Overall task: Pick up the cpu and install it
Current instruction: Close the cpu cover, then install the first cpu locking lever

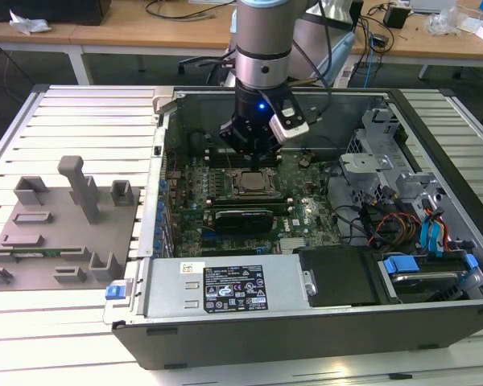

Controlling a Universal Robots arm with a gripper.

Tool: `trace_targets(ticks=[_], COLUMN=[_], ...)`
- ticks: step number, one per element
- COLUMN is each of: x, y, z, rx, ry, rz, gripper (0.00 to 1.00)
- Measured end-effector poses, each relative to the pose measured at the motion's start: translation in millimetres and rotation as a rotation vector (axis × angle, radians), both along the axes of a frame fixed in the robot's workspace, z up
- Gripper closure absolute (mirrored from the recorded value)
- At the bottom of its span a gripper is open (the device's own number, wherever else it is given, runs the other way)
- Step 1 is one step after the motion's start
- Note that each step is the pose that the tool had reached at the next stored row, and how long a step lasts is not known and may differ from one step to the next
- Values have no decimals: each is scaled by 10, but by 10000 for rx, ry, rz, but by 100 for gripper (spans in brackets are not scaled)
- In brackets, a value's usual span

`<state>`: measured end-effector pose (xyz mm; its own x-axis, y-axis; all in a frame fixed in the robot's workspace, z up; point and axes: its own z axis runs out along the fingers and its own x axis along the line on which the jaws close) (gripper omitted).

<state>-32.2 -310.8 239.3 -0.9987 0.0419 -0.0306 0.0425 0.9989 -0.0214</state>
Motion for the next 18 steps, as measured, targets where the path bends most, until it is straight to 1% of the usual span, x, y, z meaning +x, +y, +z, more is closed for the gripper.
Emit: trace_targets(ticks=[1,2,4,9,18], x=[29,36,38,38,38], y=[0,-4,-39,-39,-39], z=[0,0,0,39,48], rx=[0,1,0,0,0], ry=[0,0,1,0,0], rz=[1,1,0,0,0], gripper=[89,89,89,89,89])
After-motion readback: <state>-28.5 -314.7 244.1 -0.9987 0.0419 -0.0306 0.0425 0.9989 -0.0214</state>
